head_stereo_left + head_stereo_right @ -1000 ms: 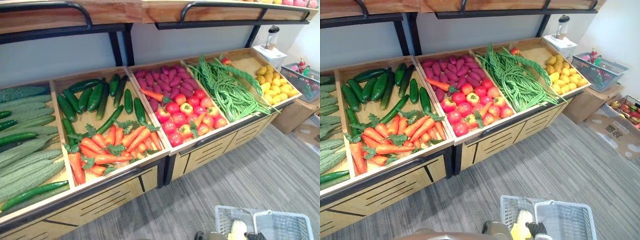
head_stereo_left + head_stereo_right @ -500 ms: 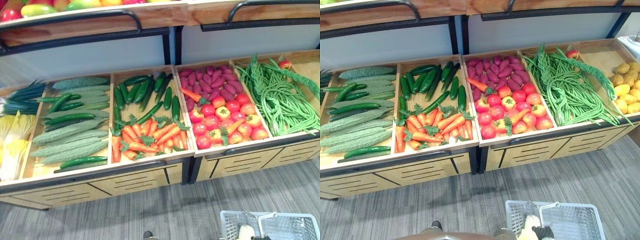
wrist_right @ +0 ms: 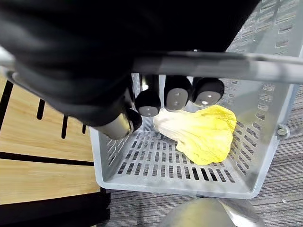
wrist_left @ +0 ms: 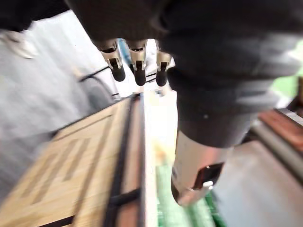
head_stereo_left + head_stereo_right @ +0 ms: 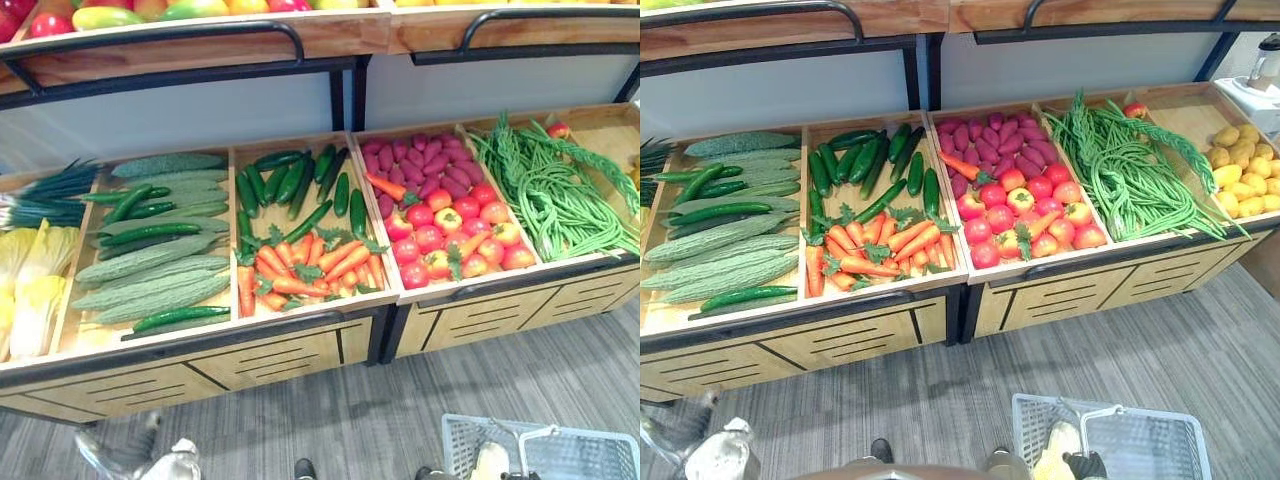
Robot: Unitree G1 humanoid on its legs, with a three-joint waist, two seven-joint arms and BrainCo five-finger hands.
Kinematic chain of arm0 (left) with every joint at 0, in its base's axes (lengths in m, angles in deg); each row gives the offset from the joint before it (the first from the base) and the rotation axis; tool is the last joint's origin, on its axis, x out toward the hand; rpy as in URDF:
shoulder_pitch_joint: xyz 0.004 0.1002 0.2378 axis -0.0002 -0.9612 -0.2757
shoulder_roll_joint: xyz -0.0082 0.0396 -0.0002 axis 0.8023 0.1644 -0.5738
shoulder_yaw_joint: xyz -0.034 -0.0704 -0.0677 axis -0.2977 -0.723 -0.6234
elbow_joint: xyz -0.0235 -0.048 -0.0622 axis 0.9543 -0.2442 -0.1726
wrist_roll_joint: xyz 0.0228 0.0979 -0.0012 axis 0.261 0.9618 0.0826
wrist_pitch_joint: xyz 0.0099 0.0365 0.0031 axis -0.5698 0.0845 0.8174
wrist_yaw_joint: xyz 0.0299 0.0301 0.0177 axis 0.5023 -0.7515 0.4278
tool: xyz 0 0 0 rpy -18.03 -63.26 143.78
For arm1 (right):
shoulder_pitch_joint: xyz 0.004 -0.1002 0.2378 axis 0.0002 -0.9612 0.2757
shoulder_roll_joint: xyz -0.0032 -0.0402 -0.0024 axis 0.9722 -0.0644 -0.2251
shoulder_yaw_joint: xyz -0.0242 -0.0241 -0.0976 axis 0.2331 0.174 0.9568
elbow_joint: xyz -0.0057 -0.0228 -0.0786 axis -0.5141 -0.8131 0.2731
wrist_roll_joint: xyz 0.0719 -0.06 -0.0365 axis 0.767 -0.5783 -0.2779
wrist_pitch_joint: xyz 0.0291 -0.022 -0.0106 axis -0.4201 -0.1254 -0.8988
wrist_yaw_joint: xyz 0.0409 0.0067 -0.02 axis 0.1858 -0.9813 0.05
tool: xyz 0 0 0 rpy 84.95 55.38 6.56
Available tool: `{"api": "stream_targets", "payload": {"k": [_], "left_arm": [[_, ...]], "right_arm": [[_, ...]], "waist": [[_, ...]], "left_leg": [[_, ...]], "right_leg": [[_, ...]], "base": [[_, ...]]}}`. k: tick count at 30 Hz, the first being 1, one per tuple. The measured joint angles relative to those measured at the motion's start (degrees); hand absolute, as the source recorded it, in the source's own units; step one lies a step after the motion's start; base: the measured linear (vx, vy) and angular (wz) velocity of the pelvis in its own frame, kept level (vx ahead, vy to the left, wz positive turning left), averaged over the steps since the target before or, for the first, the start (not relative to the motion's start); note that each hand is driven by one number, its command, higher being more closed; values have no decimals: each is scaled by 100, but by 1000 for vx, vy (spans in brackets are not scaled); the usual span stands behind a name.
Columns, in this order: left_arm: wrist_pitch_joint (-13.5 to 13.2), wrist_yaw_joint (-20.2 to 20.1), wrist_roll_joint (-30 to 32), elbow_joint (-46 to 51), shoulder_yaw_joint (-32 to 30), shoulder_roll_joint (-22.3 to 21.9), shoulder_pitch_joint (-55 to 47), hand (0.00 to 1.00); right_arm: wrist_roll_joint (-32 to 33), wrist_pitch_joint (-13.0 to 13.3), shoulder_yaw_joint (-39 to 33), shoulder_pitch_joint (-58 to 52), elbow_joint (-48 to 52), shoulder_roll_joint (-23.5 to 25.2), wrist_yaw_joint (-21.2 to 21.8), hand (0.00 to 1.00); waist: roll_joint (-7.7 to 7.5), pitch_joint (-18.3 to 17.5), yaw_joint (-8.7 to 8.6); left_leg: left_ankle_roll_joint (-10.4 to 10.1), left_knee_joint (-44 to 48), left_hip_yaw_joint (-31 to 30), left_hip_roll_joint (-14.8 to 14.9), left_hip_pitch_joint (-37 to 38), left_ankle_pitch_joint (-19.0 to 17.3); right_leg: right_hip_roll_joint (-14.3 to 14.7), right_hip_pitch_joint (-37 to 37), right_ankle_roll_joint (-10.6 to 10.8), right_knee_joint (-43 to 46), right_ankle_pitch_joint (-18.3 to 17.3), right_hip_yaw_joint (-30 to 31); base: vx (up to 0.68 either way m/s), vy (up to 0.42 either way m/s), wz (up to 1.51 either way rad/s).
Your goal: Pick vegetable in the basket
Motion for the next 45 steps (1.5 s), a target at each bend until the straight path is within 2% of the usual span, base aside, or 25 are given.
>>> {"api": "stream_targets", "payload": {"k": [2, 4, 11, 15, 16, 17, 19, 22, 23, 24, 26, 28, 31, 37, 39, 45], "left_arm": [[-194, 280, 536, 630, 62, 191, 135, 0], [-294, 350, 899, 896, 71, 477, 302, 0], [-330, 162, 1633, 1184, 418, 1686, 826, 0], [-314, -339, 2010, 896, 942, 2256, 1130, 0], [-242, -676, 2063, 655, 1201, 2451, 1273, 0], [-19, -1624, 2064, 153, 1873, 2879, 1430, 0], [25, -2012, 2066, 27, 2031, 2895, 1471, 0], [68, -2149, 2062, -7, 2140, 2908, 1597, 0], [116, -2237, 2062, -38, 2375, 3035, 1733, 0], [243, -2666, 2055, -101, 2734, 3283, 1925, 0], [375, -3229, 2056, -248, 3103, 3528, 2128, 0], [467, -3523, 2056, -318, 3243, 3512, 2214, 0], [486, -3635, 2052, -454, 3393, 3512, 2372, 0], [632, -3666, 2037, -622, 3434, 3513, 2887, 0], [788, -3736, 2036, -721, 3562, 3513, 3014, 0], [981, -3721, 2036, -958, 3605, 3512, 3218, 0]], "right_arm": [[68, 0, 94, -51, 25, 2, -15, 100], [64, 9, 105, -60, 73, -2, -15, 100], [49, 139, 150, -67, 173, -66, 43, 100], [49, 192, 207, -87, 194, -150, 98, 100], [51, 202, 281, -88, 196, -201, 151, 100], [51, 236, 432, -37, 378, -297, 233, 100], [56, 277, 541, -56, 400, -340, 285, 100], [66, 276, 540, -84, 421, -348, 288, 100], [85, 276, 543, -83, 472, -373, 293, 100], [113, 276, 561, -42, 535, -407, 304, 100], [109, 281, 653, 102, 623, -480, 329, 100], [108, 351, 791, 234, 635, -543, 339, 100], [112, 362, 818, 248, 654, -547, 340, 100], [168, 371, 985, 288, 713, -581, 333, 100], [167, 374, 1039, 301, 814, -580, 334, 100], [182, 395, 1071, 373, 839, -582, 284, 100]], "waist": [[33, -22, -2], [54, -35, -8], [61, -47, -154], [62, -46, -161], [63, -46, -193], [61, -36, -291], [59, -34, -302], [81, 14, -318], [95, 68, -308], [127, 84, -303], [168, 152, -333], [190, 275, -355], [195, 292, -464], [199, 414, -459], [213, 466, -466], [196, 597, -463]], "left_leg": [[4, 0, 35, 26, 2, 12], [3, 3, 127, 61, 13, 13], [-28, 29, 475, 97, 234, -19], [-33, 29, 643, 101, 261, -51], [-21, 29, 682, 101, 263, -75], [-24, 28, 849, 82, 167, -99], [-23, 19, 927, 68, 176, -98], [-21, 9, 928, 72, 182, -96], [-20, 10, 941, 71, 150, -95], [-5, 8, 947, 66, 22, -82], [11, 9, 1011, 56, -109, -56], [10, 28, 1101, 59, -104, -57], [-2, 30, 1130, 76, -98, -64], [-6, 32, 1222, 75, -105, -67], [-6, 33, 1232, 73, -122, -67], [-6, 33, 1236, 80, -209, -67]], "right_leg": [[52, 2, -28, -76, 48, 55], [109, 5, -1, -114, 94, 124], [207, 60, -72, -295, 201, 510], [244, 5, -73, -421, 324, 690], [249, -10, -65, -436, 348, 720], [256, -215, -51, -502, 500, 921], [254, -236, -37, -557, 542, 994], [258, -246, -31, -585, 563, 999], [255, -305, -31, -573, 563, 1020], [250, -427, -47, -577, 570, 1038], [255, -570, -66, -594, 641, 1116], [276, -610, -38, -613, 711, 1205], [301, -615, -45, -621, 731, 1229], [309, -674, -46, -619, 732, 1285], [307, -718, -46, -592, 732, 1301], [304, -843, -52, -534, 737, 1297]], "base": [[104, -15, -9], [118, -34, -22], [95, -17, -28], [-2, 3, -29], [-133, 23, -40], [-157, 29, -49], [-101, 16, -32], [-42, -8, -3], [-58, -6, -1], [-47, -4, -3], [-11, -5, -16], [19, -10, -22], [64, -18, -6], [31, -13, -7], [-8, -16, -8], [-19, -7, 0]]}}
